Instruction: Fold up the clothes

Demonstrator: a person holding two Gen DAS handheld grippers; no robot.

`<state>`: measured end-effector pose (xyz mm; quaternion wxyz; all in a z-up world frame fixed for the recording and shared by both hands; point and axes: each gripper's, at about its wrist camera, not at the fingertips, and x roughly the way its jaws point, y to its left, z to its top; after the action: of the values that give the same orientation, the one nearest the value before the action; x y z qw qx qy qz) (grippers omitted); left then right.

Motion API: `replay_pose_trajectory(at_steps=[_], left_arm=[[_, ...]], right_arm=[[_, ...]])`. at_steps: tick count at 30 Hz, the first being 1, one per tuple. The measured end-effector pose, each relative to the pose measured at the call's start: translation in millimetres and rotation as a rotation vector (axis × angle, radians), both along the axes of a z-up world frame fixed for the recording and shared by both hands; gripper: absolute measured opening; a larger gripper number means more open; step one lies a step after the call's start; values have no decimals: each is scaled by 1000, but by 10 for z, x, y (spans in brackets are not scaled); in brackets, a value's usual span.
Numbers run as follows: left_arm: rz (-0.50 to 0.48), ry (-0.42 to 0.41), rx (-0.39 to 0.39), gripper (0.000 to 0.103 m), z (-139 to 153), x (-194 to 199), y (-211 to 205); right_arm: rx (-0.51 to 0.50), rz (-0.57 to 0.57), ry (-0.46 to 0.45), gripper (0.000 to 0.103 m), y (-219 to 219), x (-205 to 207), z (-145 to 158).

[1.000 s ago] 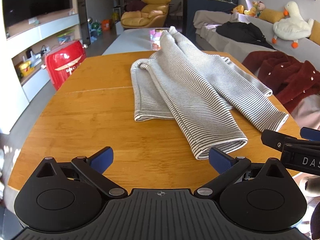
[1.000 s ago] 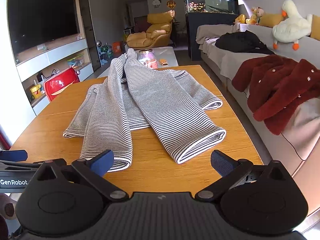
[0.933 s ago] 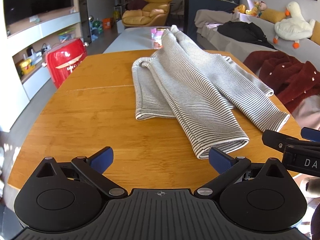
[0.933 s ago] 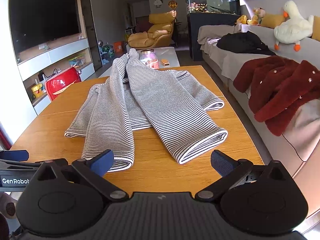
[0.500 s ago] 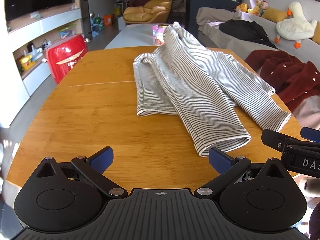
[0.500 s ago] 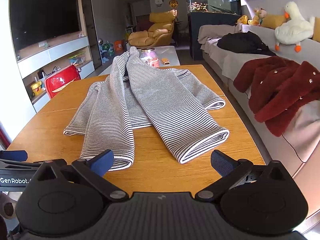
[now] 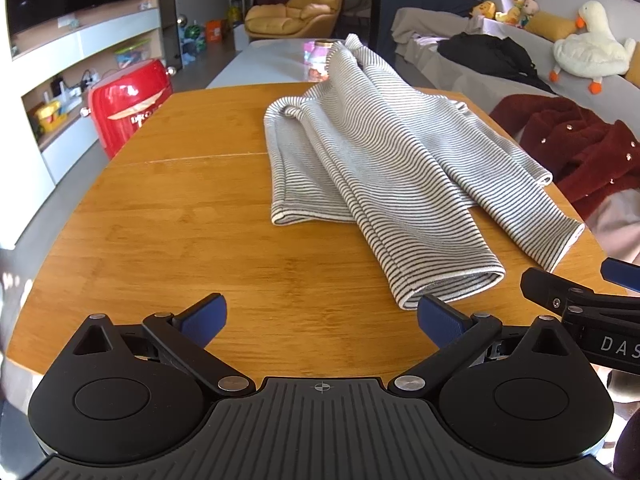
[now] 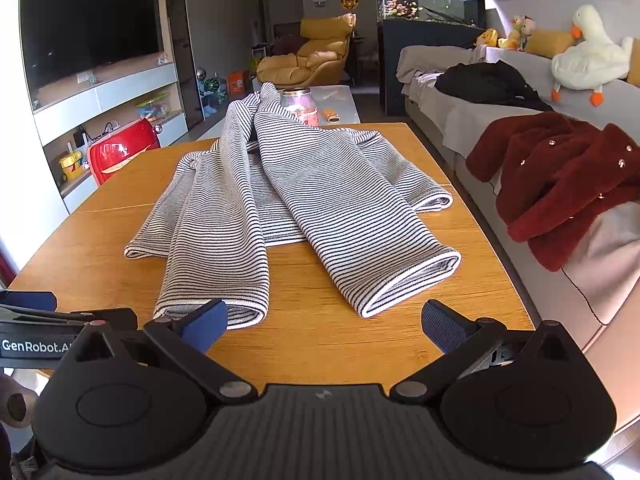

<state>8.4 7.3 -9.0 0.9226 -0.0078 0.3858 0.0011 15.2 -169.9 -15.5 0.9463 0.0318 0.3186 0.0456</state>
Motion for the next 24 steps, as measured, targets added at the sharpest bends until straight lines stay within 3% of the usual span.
replay_pose_trajectory(at_steps=[24], left_arm=[[5,3,-3,103,30,10,9]], right_arm=[[-4,11,18,103,11,34,-33]])
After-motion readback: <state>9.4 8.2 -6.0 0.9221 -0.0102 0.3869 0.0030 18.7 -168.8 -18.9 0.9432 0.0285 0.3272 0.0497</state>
